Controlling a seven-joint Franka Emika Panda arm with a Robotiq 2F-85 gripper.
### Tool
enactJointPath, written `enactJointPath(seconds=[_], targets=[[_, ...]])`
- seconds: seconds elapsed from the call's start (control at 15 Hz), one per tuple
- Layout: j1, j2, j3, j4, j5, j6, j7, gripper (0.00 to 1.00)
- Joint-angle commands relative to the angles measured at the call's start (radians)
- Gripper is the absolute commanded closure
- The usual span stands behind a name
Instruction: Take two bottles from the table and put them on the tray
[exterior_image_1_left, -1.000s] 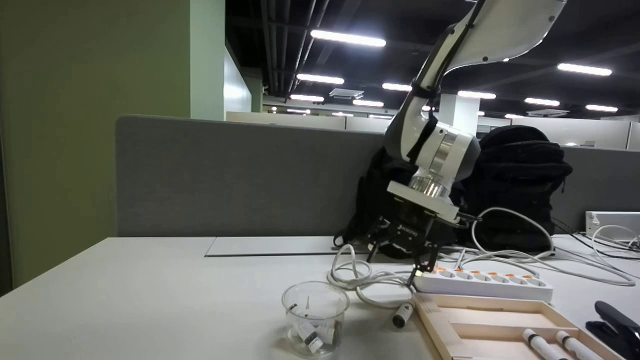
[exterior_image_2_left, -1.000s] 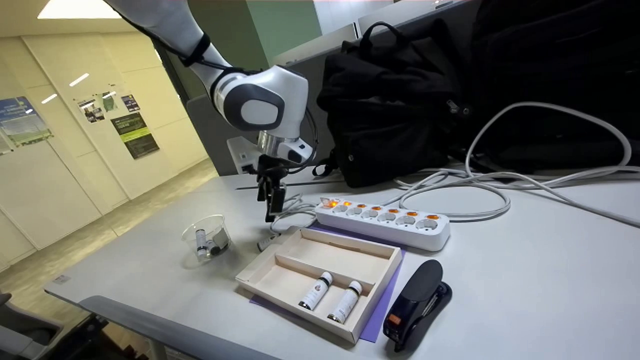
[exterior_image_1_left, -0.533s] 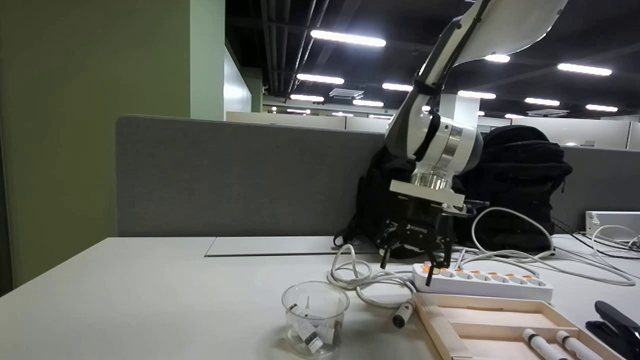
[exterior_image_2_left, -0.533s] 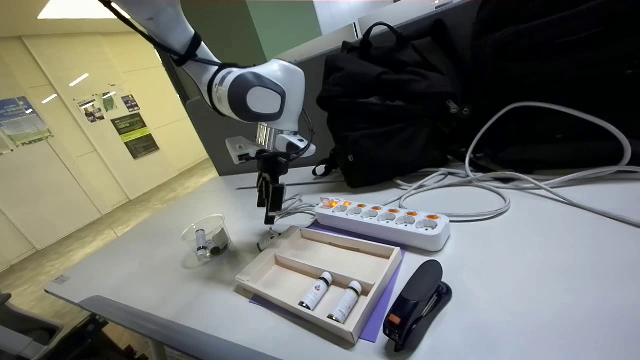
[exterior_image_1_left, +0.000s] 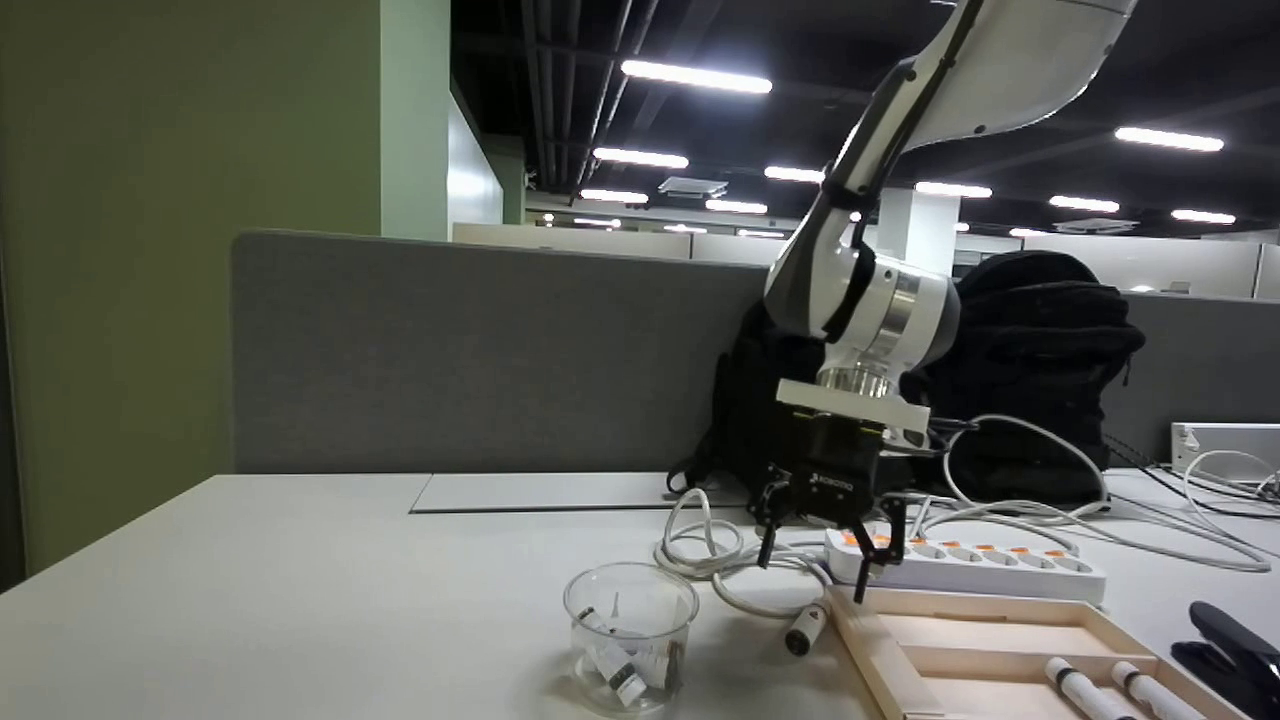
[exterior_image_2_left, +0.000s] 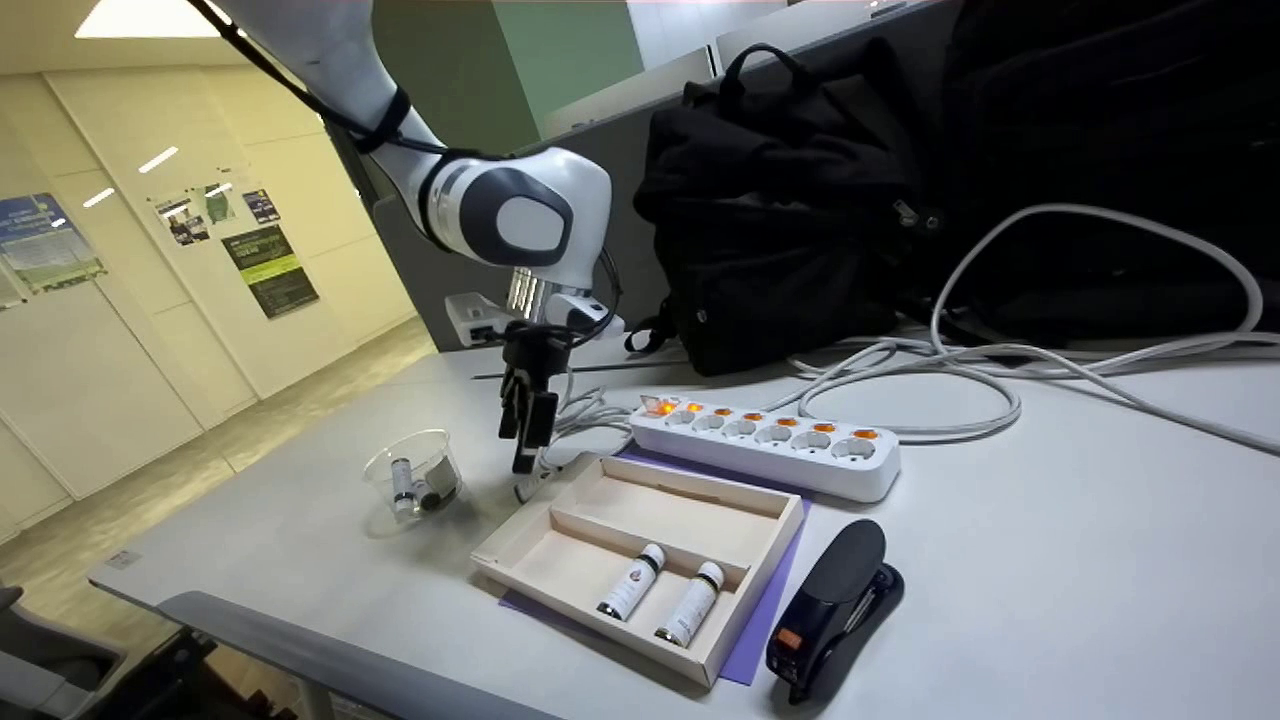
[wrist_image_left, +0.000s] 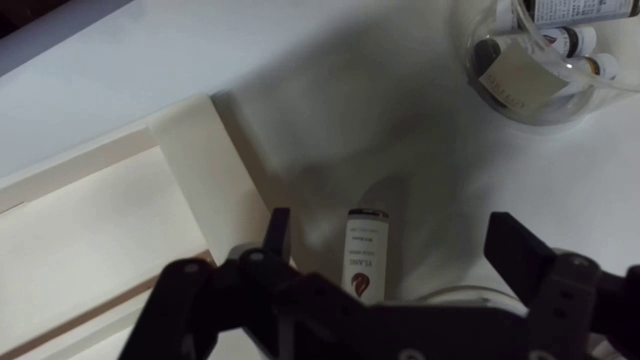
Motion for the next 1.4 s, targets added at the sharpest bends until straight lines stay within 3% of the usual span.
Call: enactJointPath(seconds=[0.0, 0.8, 1.2, 1.33], targets=[[-0.022, 0.035, 0.019, 0.040, -0.018, -0.037, 0.020, 0.00], [-0.054, 0.135, 0.060, 0.120, -0.008, -0.057, -0.043, 0.00], [-0.040, 0.154, 0.056, 0.127, -0.024, 0.032, -0.064, 0.00], [-0.040, 0.158, 0.060, 0.125, -0.029, 0.058, -0.078, 0.26]])
